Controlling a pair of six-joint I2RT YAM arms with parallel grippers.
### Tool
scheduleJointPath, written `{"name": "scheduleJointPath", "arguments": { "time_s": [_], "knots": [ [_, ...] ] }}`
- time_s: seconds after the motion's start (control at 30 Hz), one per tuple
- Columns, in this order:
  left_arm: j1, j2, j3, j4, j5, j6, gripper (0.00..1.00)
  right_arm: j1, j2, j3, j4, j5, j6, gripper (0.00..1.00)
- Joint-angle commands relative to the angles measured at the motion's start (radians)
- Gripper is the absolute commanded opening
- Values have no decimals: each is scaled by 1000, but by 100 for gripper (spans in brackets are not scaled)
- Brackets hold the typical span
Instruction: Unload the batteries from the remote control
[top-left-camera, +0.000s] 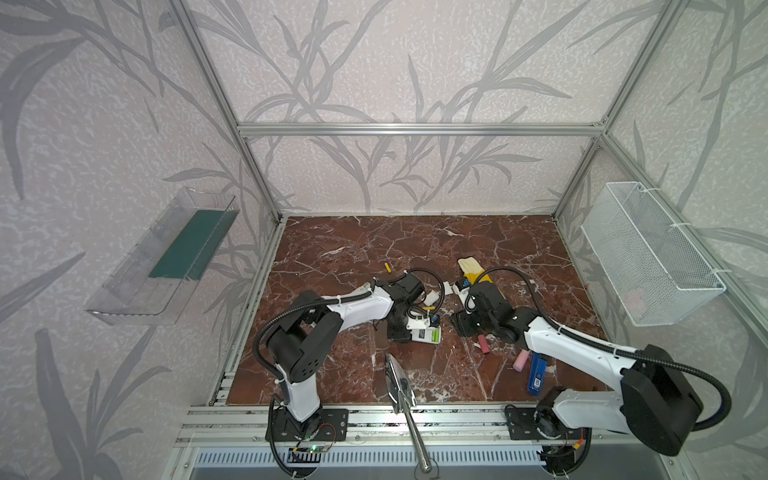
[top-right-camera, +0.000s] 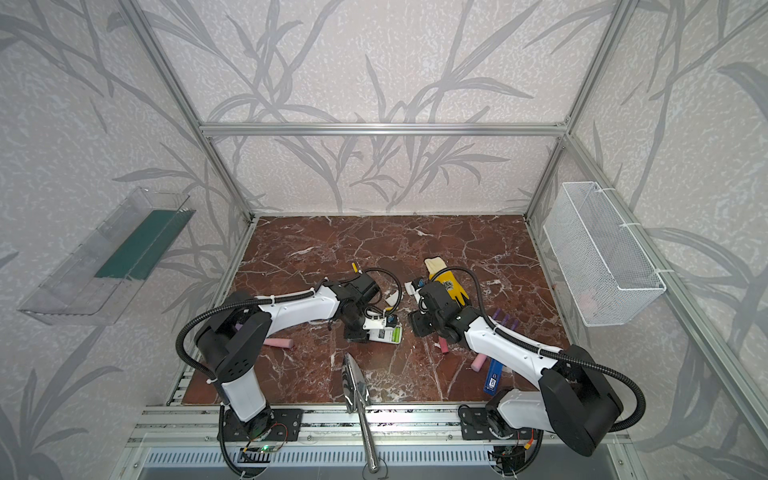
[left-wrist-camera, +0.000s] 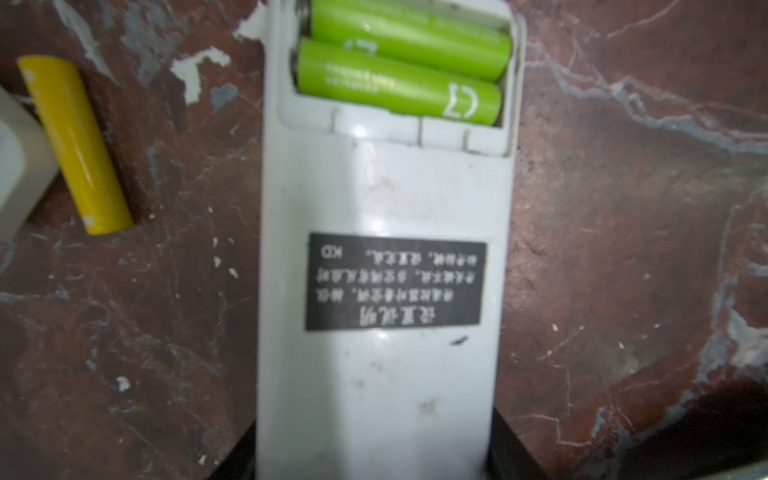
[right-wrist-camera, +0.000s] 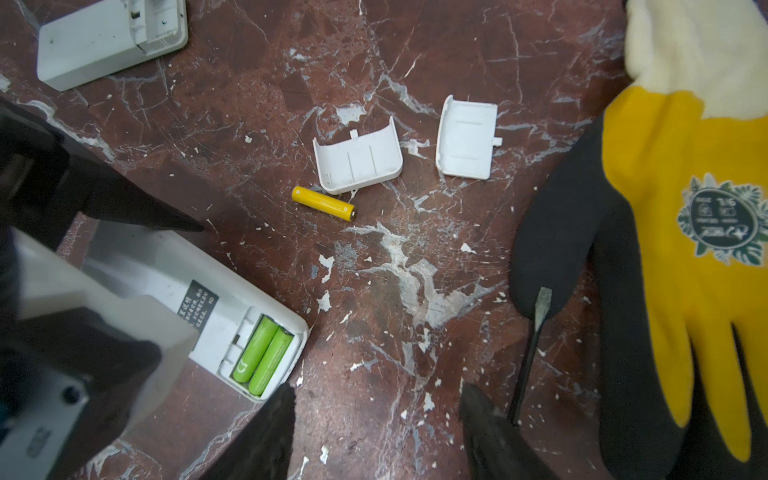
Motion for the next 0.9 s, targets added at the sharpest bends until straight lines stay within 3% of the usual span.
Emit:
{"name": "scheduleJointPath", "arguments": {
  "time_s": [0.0, 0.2, 0.3, 0.47, 0.87],
  "knots": [
    [-1, 25, 5, -43, -58, 9, 50, 0, 0, -2, 18, -18, -2, 63],
    [1, 43, 30, -71, -59, 0, 51, 1, 80, 31, -1, -86, -3, 63],
    [1, 52, 30, -69, -54, -1, 60, 1, 126, 33, 24, -131, 14, 62],
    [2, 68, 35, -68, -54, -2, 63, 1, 171, 18, 103, -179, 60, 59],
    [6, 71, 25, -45, -84, -4, 63, 1, 278, 36, 221, -240, 86, 49]
  ]
}}
